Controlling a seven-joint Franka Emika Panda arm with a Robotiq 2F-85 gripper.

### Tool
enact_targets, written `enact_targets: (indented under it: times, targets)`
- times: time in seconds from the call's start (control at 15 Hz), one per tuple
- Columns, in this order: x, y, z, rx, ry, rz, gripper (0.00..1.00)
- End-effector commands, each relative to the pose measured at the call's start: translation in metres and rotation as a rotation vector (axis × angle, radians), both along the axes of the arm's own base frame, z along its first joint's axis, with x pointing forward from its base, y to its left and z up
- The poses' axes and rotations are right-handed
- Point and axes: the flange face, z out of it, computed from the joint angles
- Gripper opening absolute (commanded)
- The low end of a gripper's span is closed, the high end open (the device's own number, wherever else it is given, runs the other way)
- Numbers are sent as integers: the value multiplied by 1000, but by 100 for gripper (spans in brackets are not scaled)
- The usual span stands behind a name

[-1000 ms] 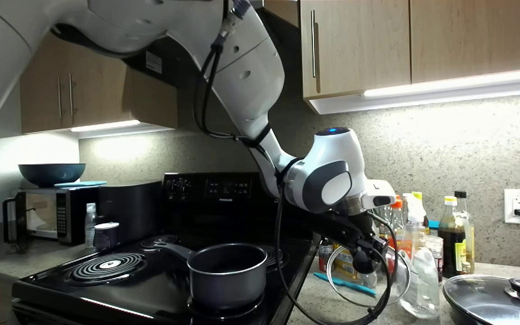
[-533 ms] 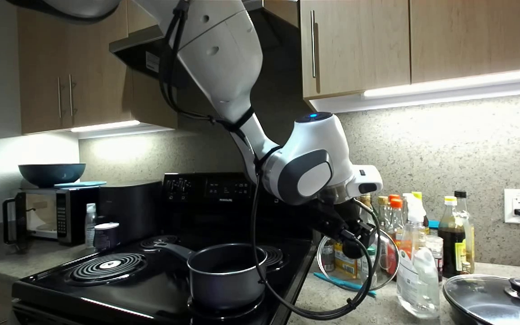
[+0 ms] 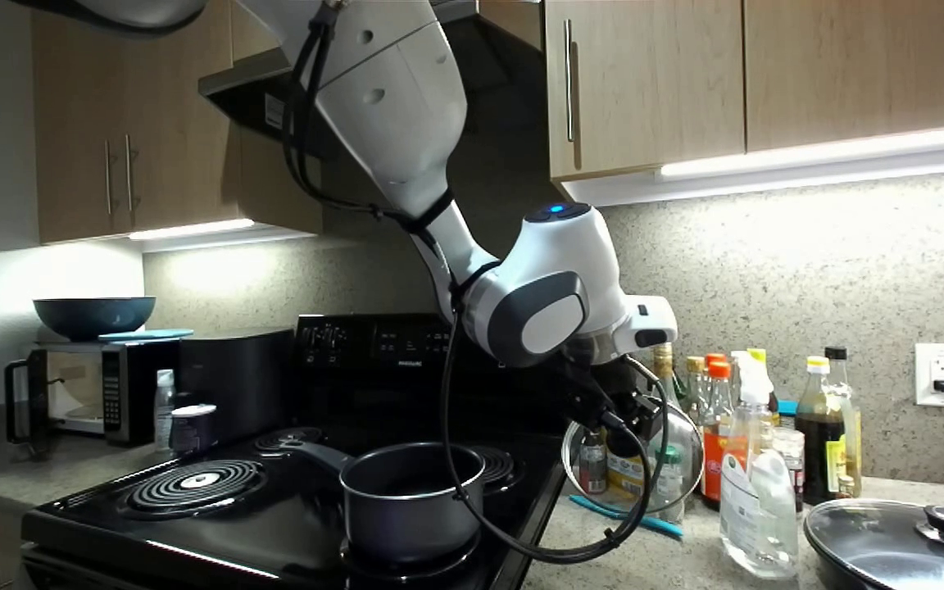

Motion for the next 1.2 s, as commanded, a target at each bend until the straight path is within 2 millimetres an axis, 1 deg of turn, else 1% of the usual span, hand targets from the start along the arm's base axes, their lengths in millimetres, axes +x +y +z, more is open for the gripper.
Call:
enact_targets:
  times: [0.0, 0.13, 0.4, 0.53, 0.6, 0.8, 0.87, 1.0, 1.13]
  targets:
    - [-11, 9, 27, -26, -76, 8, 23]
    - [-12, 11, 33, -29, -92, 14, 23]
    - [-24, 8, 26, -66, -18, 120, 23]
    - [-27, 5, 21, -86, -20, 121, 23]
    - [-15, 5, 12, -57, -14, 97, 48]
    - [-18, 3, 9, -63, -5, 105, 48]
    - [-18, 4, 9, -63, -5, 105, 23]
    - [-25, 16, 26, -70, -55, 107, 23]
    - [-30, 33, 49, -63, -125, 104, 23]
